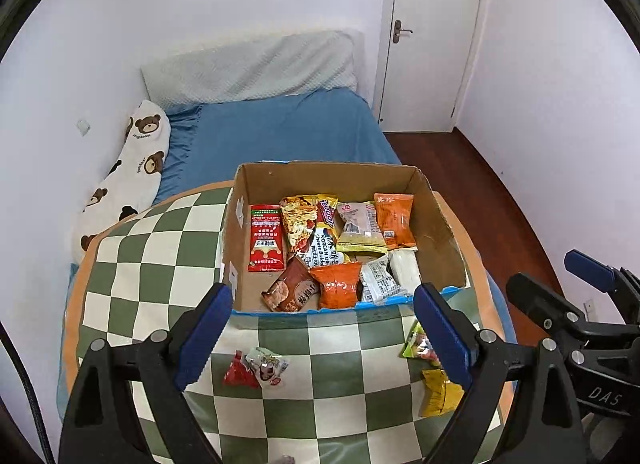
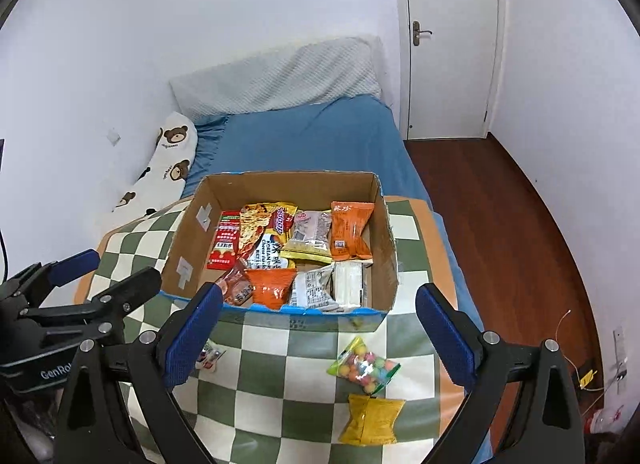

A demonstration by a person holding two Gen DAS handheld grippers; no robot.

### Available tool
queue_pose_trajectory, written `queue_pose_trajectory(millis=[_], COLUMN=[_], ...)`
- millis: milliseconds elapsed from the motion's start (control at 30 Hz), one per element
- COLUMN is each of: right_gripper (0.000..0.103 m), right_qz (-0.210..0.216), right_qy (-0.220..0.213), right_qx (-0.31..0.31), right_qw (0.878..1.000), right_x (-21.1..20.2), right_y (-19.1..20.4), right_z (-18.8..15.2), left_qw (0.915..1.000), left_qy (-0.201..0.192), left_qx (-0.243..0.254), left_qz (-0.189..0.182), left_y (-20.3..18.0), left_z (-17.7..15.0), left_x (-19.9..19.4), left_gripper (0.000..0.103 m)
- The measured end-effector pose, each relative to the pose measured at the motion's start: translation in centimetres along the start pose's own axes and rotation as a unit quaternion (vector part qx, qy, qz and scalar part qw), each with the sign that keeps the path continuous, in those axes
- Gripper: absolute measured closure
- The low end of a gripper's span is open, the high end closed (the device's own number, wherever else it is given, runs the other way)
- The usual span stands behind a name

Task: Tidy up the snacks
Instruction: 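Open both tools to release the bags and lift away from the box, then grasp the yellow chip bag with right tool while left grasps red candy piece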

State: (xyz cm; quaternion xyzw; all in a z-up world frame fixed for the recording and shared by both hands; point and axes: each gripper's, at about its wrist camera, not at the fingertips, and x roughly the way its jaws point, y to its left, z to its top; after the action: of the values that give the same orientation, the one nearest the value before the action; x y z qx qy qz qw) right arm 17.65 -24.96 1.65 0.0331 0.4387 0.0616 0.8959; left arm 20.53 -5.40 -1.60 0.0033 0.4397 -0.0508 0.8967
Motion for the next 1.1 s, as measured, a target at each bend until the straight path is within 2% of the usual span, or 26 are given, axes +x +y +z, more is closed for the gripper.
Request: queue_pose_trajectory(millis=[200, 233, 367, 533, 633, 767, 833, 900, 1100], right_gripper=[0.002, 0.002, 0.002, 0.002, 0.002, 0.002, 0.007, 0.02, 0.035], right_qz=[-0.004, -0.004, -0.008, -0.038, -0.032, -0.027, -0.022, -0.019, 0.01], right_qy=[0.017, 0.026, 0.091, 0.195, 0.249, 0.285, 0.287, 0.29, 0.284], right_qx=[0.014, 0.02, 0.052, 0.101, 0.132, 0.165, 0.166, 0.156, 0.106], right_qw=[1.0, 0.999, 0.994, 0.975, 0.959, 0.944, 0.943, 0.944, 0.953], right_x=[0.0, 0.5, 4.1, 10.9, 14.7, 18.5, 19.4, 20.3, 21.4], right_y=[-1.1, -1.6, -4.2, -8.2, -9.9, -11.0, -10.9, -10.2, -6.2], right_z=[-1.4, -1.9, -4.7, -11.2, -15.6, -19.5, -20.2, -20.7, -20.5], left_qw=[0.9999, 0.9997, 0.9979, 0.9909, 0.9835, 0.9715, 0.9684, 0.9669, 0.9659], left_qy=[0.009, 0.016, 0.058, 0.124, 0.164, 0.215, 0.226, 0.23, 0.224], left_qx=[-0.012, -0.015, -0.029, -0.044, -0.052, -0.056, -0.054, -0.041, 0.034], left_qz=[-0.007, -0.007, 0.003, 0.03, 0.056, 0.084, 0.09, 0.104, 0.125], left_y=[0.6, 0.8, 2.0, 3.8, 5.3, 7.5, 8.4, 9.1, 9.2], left_z=[-1.2, -1.4, -3.4, -7.7, -10.6, -14.2, -15.2, -15.8, -15.1], left_x=[-0.2, 0.3, 3.4, 8.1, 10.9, 13.6, 14.0, 14.1, 15.3], left_gripper=[0.009, 0.001, 0.0, 0.0, 0.0, 0.0, 0.0, 0.0, 0.0])
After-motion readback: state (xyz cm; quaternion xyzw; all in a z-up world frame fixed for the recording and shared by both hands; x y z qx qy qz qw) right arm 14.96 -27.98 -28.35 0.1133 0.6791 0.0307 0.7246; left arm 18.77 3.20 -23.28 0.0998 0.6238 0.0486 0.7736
